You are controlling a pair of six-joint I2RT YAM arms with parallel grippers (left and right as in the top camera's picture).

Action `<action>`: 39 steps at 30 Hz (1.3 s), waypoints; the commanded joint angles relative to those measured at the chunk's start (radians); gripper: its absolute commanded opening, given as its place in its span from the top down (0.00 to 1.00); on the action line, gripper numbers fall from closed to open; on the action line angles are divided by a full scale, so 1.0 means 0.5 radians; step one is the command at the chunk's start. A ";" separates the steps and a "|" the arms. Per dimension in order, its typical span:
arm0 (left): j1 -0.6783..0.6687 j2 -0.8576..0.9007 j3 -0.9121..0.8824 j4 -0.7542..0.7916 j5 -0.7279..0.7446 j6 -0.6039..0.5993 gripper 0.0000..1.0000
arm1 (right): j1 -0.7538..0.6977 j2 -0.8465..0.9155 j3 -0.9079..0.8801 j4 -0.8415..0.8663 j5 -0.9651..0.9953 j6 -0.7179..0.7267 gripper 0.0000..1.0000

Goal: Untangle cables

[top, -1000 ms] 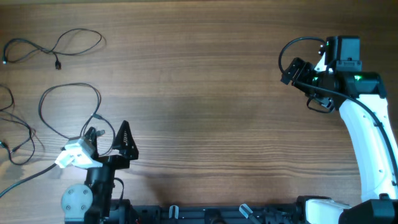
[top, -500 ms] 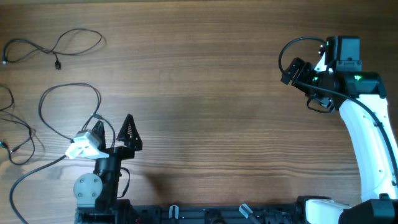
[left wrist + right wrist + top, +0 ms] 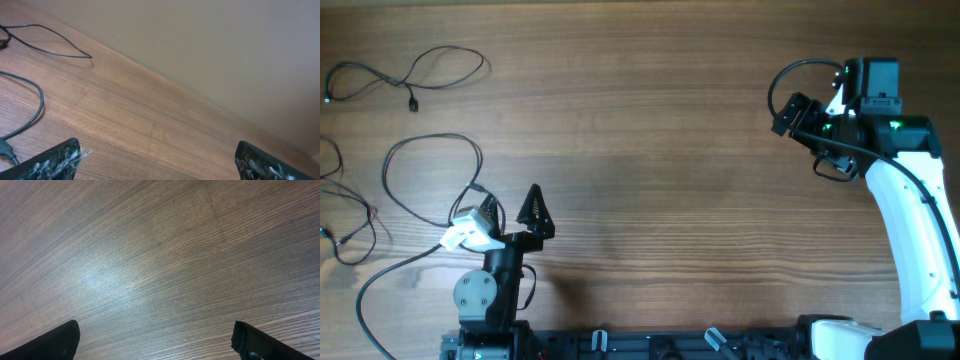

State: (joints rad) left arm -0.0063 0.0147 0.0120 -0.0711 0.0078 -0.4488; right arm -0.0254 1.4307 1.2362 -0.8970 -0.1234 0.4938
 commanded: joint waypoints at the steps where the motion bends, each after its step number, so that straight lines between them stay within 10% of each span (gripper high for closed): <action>1: 0.005 -0.013 -0.012 -0.002 -0.018 0.053 0.00 | -0.001 0.011 -0.008 0.002 -0.014 0.013 0.00; 25: 0.008 -0.022 -0.012 -0.002 -0.018 0.053 0.00 | -0.001 0.011 -0.008 0.008 -0.014 0.013 0.00; 31: 0.008 -0.022 -0.012 -0.010 -0.008 0.531 0.00 | -0.001 0.011 -0.008 0.014 -0.014 0.013 0.00; 39: 0.008 -0.022 -0.012 -0.008 0.042 0.517 0.00 | -0.001 0.011 -0.008 0.014 -0.014 0.013 0.00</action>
State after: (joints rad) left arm -0.0063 0.0147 0.0120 -0.0738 0.0097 -0.2237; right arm -0.0254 1.4307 1.2362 -0.8955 -0.1234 0.4938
